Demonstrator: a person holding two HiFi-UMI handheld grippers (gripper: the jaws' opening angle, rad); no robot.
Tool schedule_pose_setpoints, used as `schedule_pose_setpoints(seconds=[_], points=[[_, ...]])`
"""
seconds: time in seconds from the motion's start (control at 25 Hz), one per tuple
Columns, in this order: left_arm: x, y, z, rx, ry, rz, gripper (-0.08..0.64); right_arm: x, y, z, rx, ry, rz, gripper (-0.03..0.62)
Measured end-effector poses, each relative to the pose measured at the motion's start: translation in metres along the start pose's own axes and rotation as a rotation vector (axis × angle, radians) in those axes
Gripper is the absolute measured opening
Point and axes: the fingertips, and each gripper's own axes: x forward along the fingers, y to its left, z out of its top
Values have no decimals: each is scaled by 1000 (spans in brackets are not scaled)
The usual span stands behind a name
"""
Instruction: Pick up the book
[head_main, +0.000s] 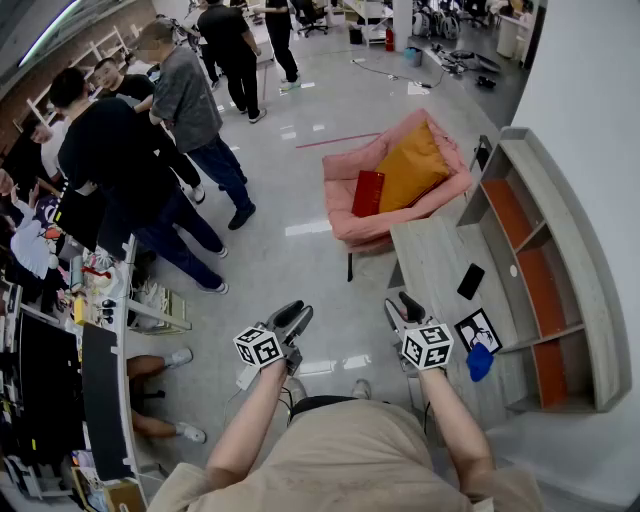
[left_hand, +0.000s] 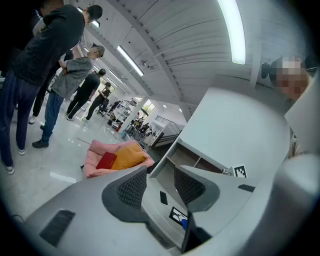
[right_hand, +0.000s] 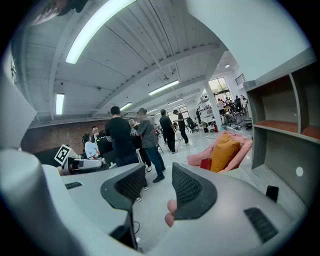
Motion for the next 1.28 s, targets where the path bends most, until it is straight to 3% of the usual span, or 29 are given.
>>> schedule_pose_setpoints(seconds=[0.48,0.76,1.04,1.28], points=[[8,-9,2,15,5,7,181,0,-3,-2,15,9,28,172],[11,-2,2,15,15,22,181,5,1,9,194,-56,139,200],[9,3,2,3,21,35,181,13,-1,13,252,-101,178,206],[11,31,4,-33,34,35,181,34,-9,11,286,-100,153,206]])
